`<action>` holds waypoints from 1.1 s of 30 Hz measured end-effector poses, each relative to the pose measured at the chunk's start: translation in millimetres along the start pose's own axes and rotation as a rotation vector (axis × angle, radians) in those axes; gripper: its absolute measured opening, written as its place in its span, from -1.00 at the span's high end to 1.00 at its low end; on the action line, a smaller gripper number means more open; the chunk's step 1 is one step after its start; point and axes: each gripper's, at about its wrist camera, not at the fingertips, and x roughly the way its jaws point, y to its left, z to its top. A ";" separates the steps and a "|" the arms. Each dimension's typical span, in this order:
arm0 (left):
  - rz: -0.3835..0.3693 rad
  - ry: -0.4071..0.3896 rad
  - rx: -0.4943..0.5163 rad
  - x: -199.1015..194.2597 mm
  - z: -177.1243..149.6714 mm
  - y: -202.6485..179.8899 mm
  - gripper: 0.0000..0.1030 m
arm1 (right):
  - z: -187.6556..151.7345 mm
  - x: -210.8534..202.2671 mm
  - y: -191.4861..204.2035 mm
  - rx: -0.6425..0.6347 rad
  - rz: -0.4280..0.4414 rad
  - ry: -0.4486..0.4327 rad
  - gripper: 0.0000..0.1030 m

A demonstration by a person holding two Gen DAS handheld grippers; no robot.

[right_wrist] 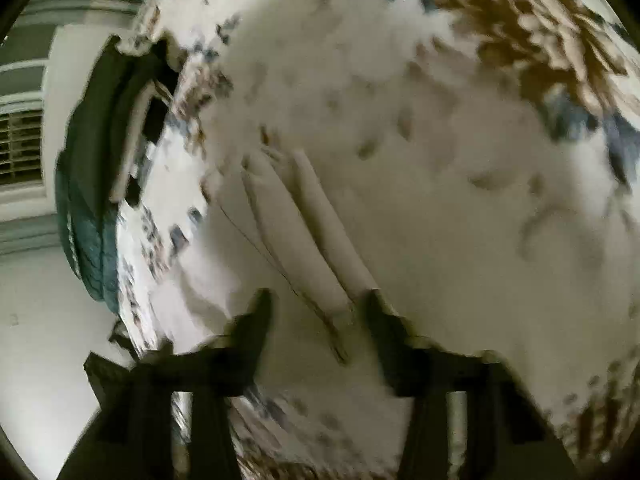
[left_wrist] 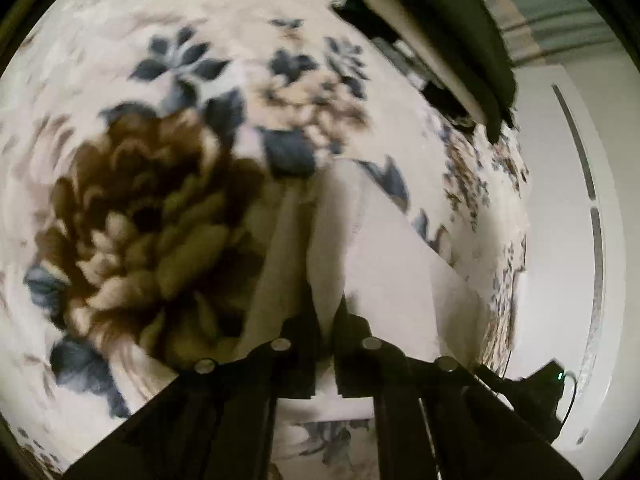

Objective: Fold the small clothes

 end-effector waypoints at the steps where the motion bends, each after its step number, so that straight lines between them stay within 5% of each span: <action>1: 0.009 -0.019 0.023 -7.5 -4.9 -6.5 0.93 | 1.0 -0.1 5.7 -0.023 -0.030 -0.015 0.87; 5: 0.021 -0.016 0.007 -21.1 -19.5 0.2 0.92 | 10.2 -12.6 23.1 -0.069 -0.096 -0.096 0.88; 10: 0.015 0.092 -0.063 -8.2 -20.1 27.5 0.74 | 21.0 -14.0 22.1 -0.134 -0.212 -0.026 0.82; 12: 0.037 0.070 -0.034 -19.3 -13.3 22.5 0.59 | 20.8 -16.7 32.4 -0.193 -0.291 -0.026 0.29; 14: 0.062 0.026 0.021 -30.8 -6.3 8.6 0.39 | 20.2 -27.4 47.4 -0.261 -0.351 -0.084 0.01; 16: 0.057 -0.035 0.089 -39.3 4.2 -10.3 -0.03 | 18.0 -41.8 61.3 -0.297 -0.319 -0.152 0.01; 18: 0.024 -0.074 0.157 -34.2 15.0 -31.6 -0.22 | 19.2 -42.8 75.7 -0.324 -0.209 -0.164 0.01; 23: 0.016 -0.026 0.182 18.2 43.2 -41.7 -0.22 | 46.0 15.2 81.3 -0.227 0.083 -0.053 0.01; 26: 0.072 0.017 0.166 54.0 56.7 -22.3 -0.22 | 62.8 48.6 67.5 -0.141 0.098 -0.027 0.07; 29: 0.046 0.006 0.143 54.7 58.7 -7.3 -0.22 | 73.0 56.7 48.7 -0.088 0.063 -0.065 0.37; 33: 0.029 0.005 0.080 33.3 56.8 2.8 -0.22 | 78.7 46.9 45.3 -0.099 -0.029 -0.091 0.26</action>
